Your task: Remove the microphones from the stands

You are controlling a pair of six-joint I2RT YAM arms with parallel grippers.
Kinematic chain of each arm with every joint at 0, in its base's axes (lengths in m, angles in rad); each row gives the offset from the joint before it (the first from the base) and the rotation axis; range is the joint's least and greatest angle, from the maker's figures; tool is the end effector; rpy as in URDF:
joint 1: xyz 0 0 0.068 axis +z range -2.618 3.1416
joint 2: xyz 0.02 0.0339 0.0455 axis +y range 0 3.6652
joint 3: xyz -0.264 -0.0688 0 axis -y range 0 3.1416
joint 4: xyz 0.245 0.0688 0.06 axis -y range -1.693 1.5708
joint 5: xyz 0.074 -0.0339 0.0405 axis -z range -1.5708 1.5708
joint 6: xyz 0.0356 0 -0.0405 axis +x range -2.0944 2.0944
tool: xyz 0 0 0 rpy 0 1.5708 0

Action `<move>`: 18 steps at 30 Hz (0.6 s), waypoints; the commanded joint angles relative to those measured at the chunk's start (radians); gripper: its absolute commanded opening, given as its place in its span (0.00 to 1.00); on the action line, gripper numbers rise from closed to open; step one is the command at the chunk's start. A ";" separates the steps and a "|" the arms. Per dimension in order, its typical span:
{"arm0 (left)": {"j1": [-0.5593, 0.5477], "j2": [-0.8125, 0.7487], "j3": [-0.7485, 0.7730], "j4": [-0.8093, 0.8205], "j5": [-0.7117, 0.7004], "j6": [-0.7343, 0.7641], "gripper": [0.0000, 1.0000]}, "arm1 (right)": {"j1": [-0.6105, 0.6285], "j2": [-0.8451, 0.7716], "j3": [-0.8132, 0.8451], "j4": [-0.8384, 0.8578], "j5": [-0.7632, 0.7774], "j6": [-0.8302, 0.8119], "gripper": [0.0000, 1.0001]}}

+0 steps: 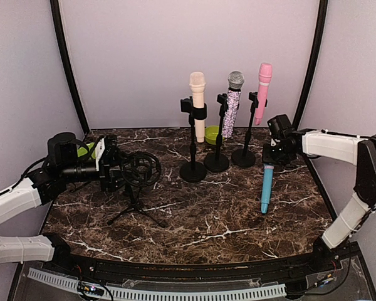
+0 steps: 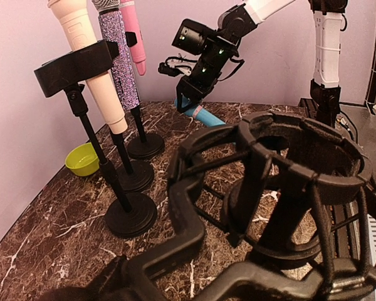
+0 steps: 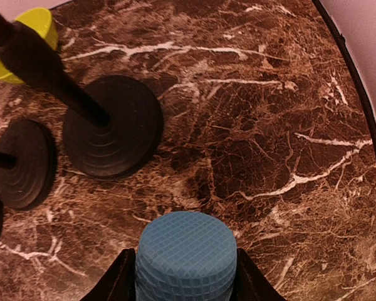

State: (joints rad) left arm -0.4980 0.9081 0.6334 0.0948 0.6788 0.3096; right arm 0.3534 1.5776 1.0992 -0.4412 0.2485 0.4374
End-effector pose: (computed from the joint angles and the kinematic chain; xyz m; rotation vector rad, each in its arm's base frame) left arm 0.1736 -0.1198 0.2947 1.1246 1.3617 -0.7284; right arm 0.3152 0.1069 0.2317 0.2060 2.4428 0.0362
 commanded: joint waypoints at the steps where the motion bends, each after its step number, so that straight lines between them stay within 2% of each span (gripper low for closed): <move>1: -0.001 -0.008 0.021 -0.001 0.031 -0.023 0.64 | -0.016 0.116 -0.002 0.040 0.102 -0.033 0.00; 7: -0.001 -0.008 0.011 0.011 0.041 -0.051 0.64 | -0.024 0.246 0.032 0.056 0.076 -0.048 0.00; 11: -0.002 -0.006 0.011 0.007 0.031 -0.035 0.69 | -0.031 0.293 0.047 0.059 0.057 -0.040 0.06; 14: -0.002 -0.007 0.011 0.001 0.028 -0.035 0.75 | -0.033 0.300 0.047 0.059 0.046 -0.035 0.24; 16: -0.001 -0.009 0.012 -0.015 0.031 -0.033 0.80 | -0.033 0.286 0.047 0.058 0.044 -0.032 0.44; 18: -0.002 -0.012 0.019 -0.055 0.039 -0.027 0.82 | -0.034 0.242 0.042 0.066 0.038 -0.027 0.59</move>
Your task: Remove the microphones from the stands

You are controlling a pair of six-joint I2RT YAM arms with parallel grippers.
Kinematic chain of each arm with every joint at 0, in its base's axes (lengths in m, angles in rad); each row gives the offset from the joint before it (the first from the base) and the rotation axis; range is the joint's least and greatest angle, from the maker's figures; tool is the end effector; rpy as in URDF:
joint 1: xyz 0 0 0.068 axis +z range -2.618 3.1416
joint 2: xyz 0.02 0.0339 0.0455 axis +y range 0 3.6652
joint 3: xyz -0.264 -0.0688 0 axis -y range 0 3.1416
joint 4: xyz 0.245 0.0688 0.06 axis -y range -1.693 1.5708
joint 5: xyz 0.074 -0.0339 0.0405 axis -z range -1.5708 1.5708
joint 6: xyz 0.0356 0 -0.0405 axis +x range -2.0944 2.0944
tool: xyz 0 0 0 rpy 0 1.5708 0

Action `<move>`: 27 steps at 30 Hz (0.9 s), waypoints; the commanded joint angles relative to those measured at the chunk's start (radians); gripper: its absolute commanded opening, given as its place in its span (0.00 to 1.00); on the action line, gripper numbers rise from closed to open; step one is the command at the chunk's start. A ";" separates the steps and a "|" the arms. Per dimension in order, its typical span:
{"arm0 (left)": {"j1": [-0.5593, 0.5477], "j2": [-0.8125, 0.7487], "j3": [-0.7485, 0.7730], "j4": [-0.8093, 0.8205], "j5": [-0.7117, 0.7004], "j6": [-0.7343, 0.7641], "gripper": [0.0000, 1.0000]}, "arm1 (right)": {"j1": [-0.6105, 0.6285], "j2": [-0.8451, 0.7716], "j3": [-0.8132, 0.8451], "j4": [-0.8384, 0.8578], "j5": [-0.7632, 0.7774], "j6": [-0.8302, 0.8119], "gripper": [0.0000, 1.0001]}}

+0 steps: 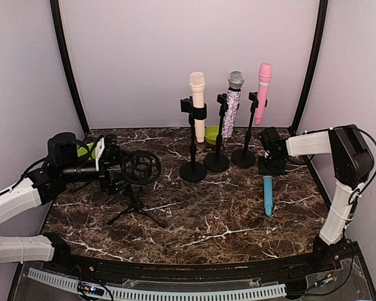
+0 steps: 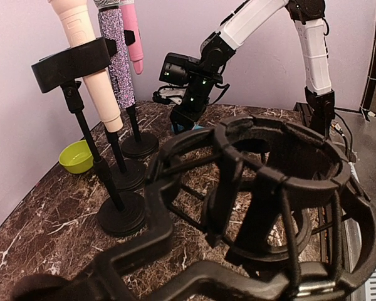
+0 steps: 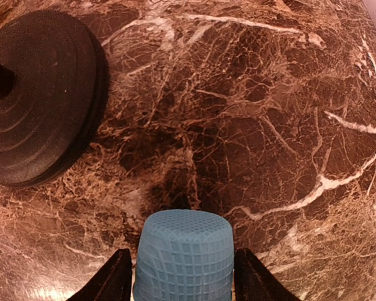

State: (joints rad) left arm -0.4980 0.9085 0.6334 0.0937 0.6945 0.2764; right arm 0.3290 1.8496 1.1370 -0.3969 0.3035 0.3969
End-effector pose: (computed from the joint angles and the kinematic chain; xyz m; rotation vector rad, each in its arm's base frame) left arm 0.1731 -0.1201 0.2946 1.1141 1.3774 -0.7663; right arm 0.3492 0.1080 0.1558 0.1817 2.5973 -0.1551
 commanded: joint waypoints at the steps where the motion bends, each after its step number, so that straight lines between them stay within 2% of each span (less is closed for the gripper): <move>1: -0.002 -0.014 0.022 -0.071 0.026 0.008 0.83 | -0.009 -0.056 -0.008 0.031 -0.024 0.015 0.64; 4: 0.010 -0.014 0.026 -0.117 0.074 0.001 0.84 | -0.007 -0.142 -0.048 0.053 -0.050 0.015 0.78; 9: 0.031 -0.015 0.033 -0.165 0.108 0.009 0.84 | 0.033 -0.318 -0.121 0.048 -0.053 0.036 0.91; 12: 0.060 -0.013 0.047 -0.211 0.117 0.007 0.84 | 0.105 -0.444 -0.166 0.043 -0.012 0.055 0.95; 17: 0.194 0.031 0.083 -0.305 0.200 -0.005 0.83 | 0.315 -0.649 -0.218 0.066 0.033 0.092 0.92; 20: 0.213 0.041 0.085 -0.322 0.209 0.024 0.81 | 0.461 -0.696 -0.232 0.104 0.059 0.096 0.89; 23: 0.214 0.051 0.081 -0.305 0.248 0.018 0.79 | 0.610 -0.678 -0.234 0.170 0.077 0.082 0.87; 27: 0.212 0.074 0.085 -0.278 0.347 0.044 0.75 | 0.792 -0.564 -0.222 0.290 0.119 0.055 0.85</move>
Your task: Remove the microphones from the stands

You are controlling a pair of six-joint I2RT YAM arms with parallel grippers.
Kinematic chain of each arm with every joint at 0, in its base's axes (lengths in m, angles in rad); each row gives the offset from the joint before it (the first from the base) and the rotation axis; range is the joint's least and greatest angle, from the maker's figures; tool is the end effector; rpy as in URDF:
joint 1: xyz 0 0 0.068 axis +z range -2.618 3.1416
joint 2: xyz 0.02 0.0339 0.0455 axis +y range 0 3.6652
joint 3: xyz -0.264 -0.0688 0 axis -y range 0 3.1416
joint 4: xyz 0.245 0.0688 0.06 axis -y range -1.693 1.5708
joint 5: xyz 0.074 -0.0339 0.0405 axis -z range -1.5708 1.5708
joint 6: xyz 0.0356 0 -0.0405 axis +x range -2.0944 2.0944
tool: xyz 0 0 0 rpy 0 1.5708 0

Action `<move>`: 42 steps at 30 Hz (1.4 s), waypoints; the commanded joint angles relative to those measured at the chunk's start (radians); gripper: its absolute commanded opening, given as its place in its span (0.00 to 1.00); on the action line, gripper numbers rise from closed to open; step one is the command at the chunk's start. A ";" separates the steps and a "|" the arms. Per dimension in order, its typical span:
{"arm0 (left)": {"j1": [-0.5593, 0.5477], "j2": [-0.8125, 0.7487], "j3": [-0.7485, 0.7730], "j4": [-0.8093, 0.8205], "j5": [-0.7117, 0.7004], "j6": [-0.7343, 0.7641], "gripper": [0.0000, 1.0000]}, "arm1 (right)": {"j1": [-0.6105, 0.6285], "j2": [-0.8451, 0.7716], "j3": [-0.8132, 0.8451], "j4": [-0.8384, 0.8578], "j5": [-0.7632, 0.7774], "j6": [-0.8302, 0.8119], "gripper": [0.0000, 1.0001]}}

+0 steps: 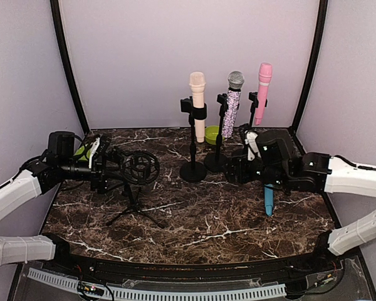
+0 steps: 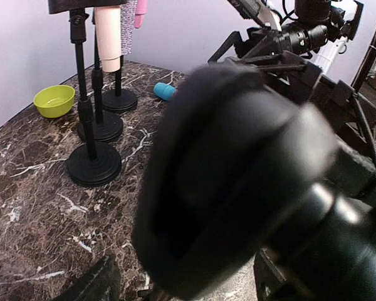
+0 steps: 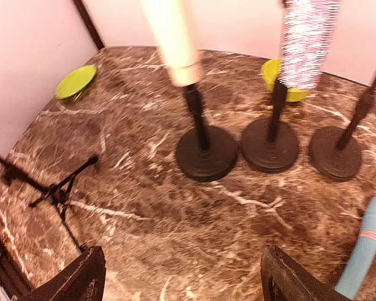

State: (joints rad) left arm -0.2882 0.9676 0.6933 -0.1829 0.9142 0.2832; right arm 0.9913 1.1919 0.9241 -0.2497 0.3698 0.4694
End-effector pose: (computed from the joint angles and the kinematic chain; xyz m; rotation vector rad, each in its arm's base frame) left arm 0.1916 -0.0862 0.2800 1.0730 1.6277 -0.9197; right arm 0.1573 0.2169 0.2988 -0.3179 2.0666 0.5166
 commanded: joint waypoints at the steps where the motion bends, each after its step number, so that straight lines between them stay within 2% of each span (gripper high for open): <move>1: 0.001 0.024 0.028 0.001 0.144 0.045 0.74 | 0.159 0.127 -0.009 0.182 0.051 -0.009 0.84; 5: 0.002 0.081 0.058 0.026 0.156 0.048 0.63 | 0.238 0.314 0.021 0.325 -0.012 0.045 0.79; 10: 0.001 0.107 0.087 0.057 0.149 0.042 0.49 | 0.308 0.597 0.232 0.320 -0.064 -0.025 0.74; 17: -0.003 0.110 0.094 0.078 0.131 0.026 0.50 | 0.309 0.856 0.478 0.233 -0.116 -0.066 0.71; 26: -0.006 0.106 0.080 0.084 0.096 0.031 0.52 | 0.308 0.871 0.421 0.246 -0.203 -0.086 0.69; 29: -0.006 0.096 0.073 0.088 0.091 0.025 0.52 | 0.306 0.909 0.466 0.173 -0.168 -0.083 0.69; 33: -0.006 0.077 0.061 0.097 0.094 -0.001 0.52 | 0.292 0.972 0.570 0.035 -0.087 -0.038 0.64; 37: -0.005 0.068 0.061 0.071 0.097 0.018 0.51 | 0.230 0.934 0.505 0.072 -0.080 0.013 0.62; 42: -0.006 0.083 0.067 0.057 0.100 0.033 0.51 | 0.173 0.906 0.498 0.084 -0.080 -0.032 0.62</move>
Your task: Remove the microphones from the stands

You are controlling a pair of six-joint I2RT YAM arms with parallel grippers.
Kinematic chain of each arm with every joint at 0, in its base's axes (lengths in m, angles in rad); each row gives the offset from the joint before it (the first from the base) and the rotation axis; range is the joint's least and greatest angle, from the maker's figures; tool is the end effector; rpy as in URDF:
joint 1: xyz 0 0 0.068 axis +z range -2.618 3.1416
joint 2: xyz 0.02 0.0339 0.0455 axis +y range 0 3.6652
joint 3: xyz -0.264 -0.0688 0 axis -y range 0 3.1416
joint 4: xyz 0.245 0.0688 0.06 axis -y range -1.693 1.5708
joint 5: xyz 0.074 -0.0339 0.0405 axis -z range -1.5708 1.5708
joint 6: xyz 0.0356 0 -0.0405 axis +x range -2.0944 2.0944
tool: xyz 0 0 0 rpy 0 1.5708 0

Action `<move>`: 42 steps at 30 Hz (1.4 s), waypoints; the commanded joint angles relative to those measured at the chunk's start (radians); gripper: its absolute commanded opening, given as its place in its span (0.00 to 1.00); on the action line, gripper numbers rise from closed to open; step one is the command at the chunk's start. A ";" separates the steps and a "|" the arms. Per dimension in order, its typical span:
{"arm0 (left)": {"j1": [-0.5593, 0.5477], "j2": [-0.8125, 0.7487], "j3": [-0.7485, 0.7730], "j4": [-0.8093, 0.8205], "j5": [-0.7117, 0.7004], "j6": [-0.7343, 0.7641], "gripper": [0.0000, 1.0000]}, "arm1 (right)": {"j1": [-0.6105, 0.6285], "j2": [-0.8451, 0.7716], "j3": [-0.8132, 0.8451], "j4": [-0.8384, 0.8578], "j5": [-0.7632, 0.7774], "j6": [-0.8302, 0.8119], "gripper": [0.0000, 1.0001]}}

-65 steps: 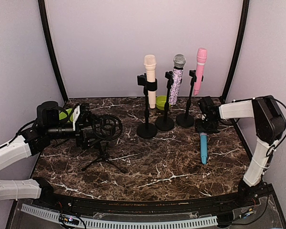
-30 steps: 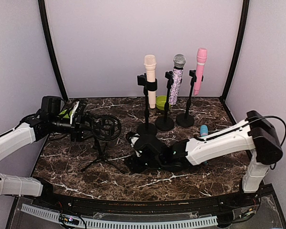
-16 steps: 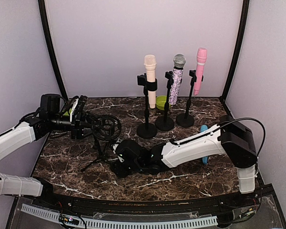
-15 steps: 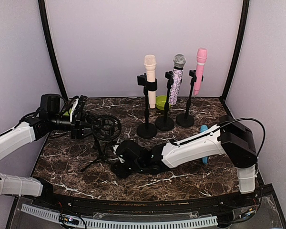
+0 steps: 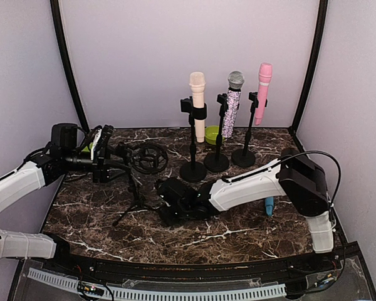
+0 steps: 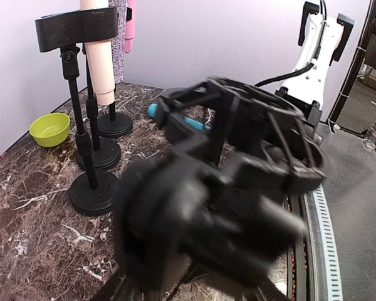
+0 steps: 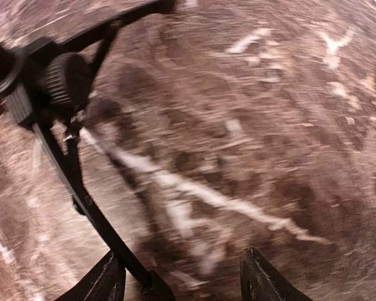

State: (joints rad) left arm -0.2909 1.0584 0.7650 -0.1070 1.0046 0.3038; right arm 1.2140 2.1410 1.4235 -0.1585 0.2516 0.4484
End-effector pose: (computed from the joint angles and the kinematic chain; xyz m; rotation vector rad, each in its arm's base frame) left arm 0.2100 -0.0942 0.2939 1.1392 1.5098 -0.9686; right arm 0.1676 0.4242 0.1365 -0.8137 2.3222 0.4480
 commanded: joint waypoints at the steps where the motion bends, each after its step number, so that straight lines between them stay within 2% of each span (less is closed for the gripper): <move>1: -0.003 -0.003 -0.002 -0.021 0.013 0.014 0.51 | -0.058 -0.041 0.007 -0.012 0.037 -0.023 0.62; 8: -0.003 0.031 0.018 -0.013 0.028 0.008 0.51 | -0.114 -0.041 0.024 -0.017 0.021 -0.102 0.63; 11: -0.006 0.055 0.032 0.015 0.038 -0.020 0.55 | -0.133 -0.057 -0.002 -0.030 0.042 -0.111 0.64; 22: -0.047 0.199 0.178 0.006 0.053 -0.023 0.57 | -0.161 -0.177 -0.103 0.040 0.086 -0.042 0.64; 27: -0.087 0.230 0.203 -0.020 0.038 0.000 0.57 | -0.136 -0.249 -0.148 0.017 0.098 -0.008 0.69; 32: -0.095 0.242 0.211 -0.019 -0.021 -0.040 0.45 | -0.110 -0.406 -0.310 0.134 0.041 0.100 0.73; 36: -0.096 0.223 0.213 -0.021 -0.082 -0.077 0.36 | -0.097 -0.493 -0.425 0.352 -0.086 0.193 0.72; 42: -0.098 0.121 0.125 0.076 -0.224 -0.181 0.25 | -0.064 -0.471 -0.415 0.476 -0.195 0.260 0.69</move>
State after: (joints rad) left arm -0.3817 1.2766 0.9409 -0.0948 0.8848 0.2054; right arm 1.1236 1.6585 1.0050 0.1406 0.1608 0.6289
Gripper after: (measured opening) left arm 0.278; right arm 0.697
